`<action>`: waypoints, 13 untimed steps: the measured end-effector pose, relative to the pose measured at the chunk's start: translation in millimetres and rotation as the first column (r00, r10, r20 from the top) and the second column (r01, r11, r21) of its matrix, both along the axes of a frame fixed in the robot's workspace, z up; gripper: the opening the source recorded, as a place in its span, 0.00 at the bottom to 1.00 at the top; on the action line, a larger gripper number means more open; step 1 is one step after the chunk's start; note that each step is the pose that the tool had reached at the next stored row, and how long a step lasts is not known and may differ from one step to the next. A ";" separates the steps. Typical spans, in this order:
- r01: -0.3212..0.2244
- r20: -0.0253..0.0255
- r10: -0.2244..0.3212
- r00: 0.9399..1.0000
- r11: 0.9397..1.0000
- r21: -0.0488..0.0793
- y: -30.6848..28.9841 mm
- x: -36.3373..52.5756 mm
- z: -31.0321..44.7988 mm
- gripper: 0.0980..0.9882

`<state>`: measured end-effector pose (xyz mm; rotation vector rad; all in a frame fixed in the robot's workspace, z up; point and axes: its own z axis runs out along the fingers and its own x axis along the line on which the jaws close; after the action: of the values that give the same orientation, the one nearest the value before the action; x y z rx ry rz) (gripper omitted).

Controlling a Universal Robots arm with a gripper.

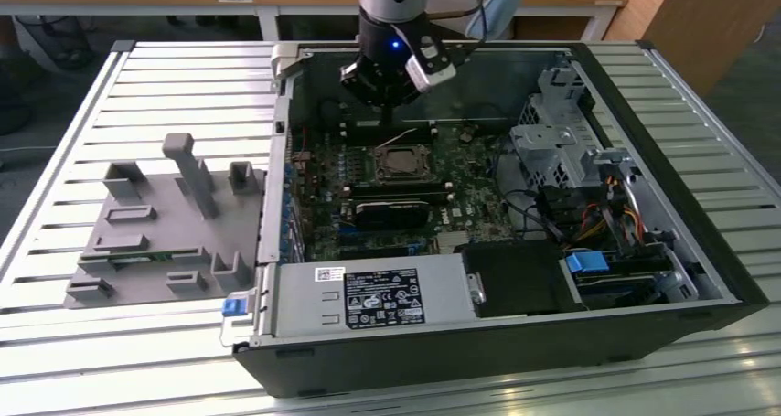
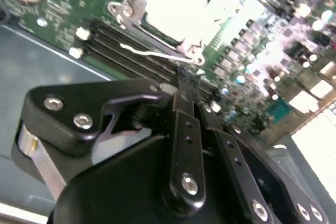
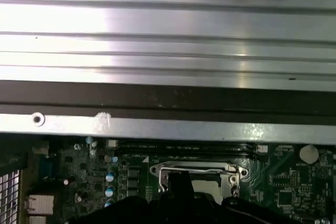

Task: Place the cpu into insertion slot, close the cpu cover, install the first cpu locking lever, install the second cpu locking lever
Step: 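Install the first cpu locking lever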

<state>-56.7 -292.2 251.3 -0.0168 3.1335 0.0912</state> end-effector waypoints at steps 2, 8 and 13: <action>0.000 0.000 0.000 1.000 1.000 0.010 0.0 -0.2 0.0 0.01; 0.000 0.006 0.000 1.000 0.998 0.058 -1.4 -0.3 -3.9 0.01; -0.003 0.017 0.002 1.000 0.998 0.057 -1.4 1.2 -8.9 0.01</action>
<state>-55.4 -293.6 242.4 -0.0209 3.1124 0.1799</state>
